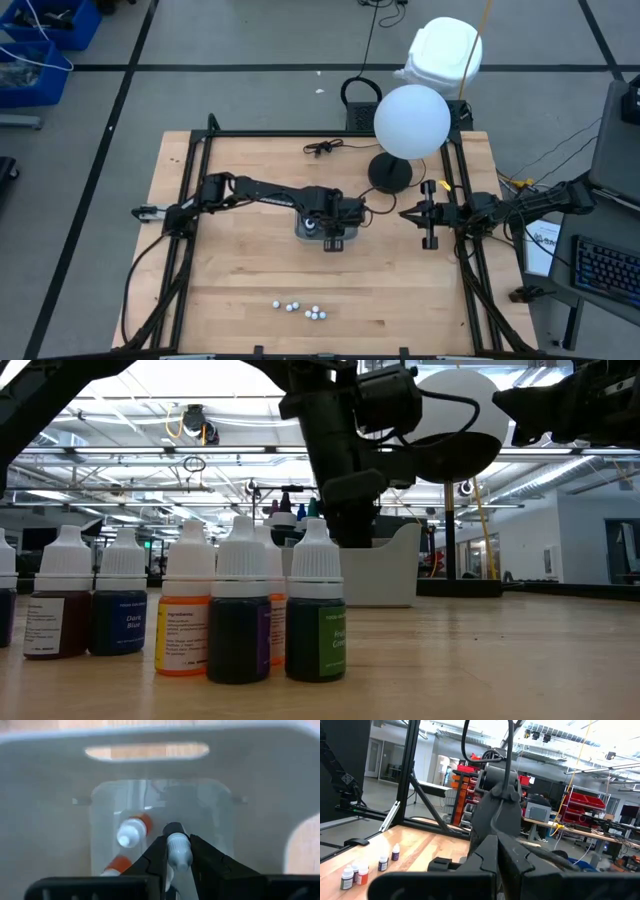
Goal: Pick & Place food coloring
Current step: Put the small red food coloring bottle into the gray bin, then put the right small yellow food coloring bottle into the gray bin
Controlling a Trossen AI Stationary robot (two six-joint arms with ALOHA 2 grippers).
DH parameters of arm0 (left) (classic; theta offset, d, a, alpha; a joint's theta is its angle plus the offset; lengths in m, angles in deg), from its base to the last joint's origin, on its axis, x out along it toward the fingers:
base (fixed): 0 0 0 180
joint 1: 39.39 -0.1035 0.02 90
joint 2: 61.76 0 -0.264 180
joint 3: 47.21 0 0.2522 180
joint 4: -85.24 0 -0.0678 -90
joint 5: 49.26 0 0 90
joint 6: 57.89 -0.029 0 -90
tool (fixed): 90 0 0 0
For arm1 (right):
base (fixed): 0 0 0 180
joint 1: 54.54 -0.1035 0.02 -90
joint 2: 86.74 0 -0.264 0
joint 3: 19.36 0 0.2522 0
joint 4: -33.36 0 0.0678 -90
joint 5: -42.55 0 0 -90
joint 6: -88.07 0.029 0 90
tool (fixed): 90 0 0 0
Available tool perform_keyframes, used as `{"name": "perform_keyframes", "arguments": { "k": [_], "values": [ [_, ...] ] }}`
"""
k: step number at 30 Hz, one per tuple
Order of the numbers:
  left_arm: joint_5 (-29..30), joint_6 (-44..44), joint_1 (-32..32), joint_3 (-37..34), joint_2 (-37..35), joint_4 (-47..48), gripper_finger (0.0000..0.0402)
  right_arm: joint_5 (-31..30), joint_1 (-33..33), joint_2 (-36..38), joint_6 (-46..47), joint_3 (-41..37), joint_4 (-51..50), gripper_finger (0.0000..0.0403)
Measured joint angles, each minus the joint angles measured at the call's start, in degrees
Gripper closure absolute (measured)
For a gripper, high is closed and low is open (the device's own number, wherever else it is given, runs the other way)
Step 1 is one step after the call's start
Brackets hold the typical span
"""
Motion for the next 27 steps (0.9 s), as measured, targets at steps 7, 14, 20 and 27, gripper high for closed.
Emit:
{"name": "perform_keyframes", "arguments": {
  "k": [7,14,20,27],
  "values": [
    [-0.04,0.0,-0.02,-0.02,0.0,-2.21,0.0274,0.02,0.0,0.0,0.02,0.0,-0.02,0.0403],
    [-0.04,-0.43,0.02,0.06,-0.41,-1.72,0.0248,0.02,0.02,0.0,0.01,0.0,-0.06,0.0403],
    [-0.04,-3.34,2.01,8.36,-4.61,12.6,0.0246,0.02,0.01,0.02,0.02,0.0,-0.44,0.0403],
    [12.11,-6.01,8.9,16.96,-18.1,31.86,0.0268,0.02,0.02,0.02,0.02,0.02,-0.46,0.0403]
  ]
}}
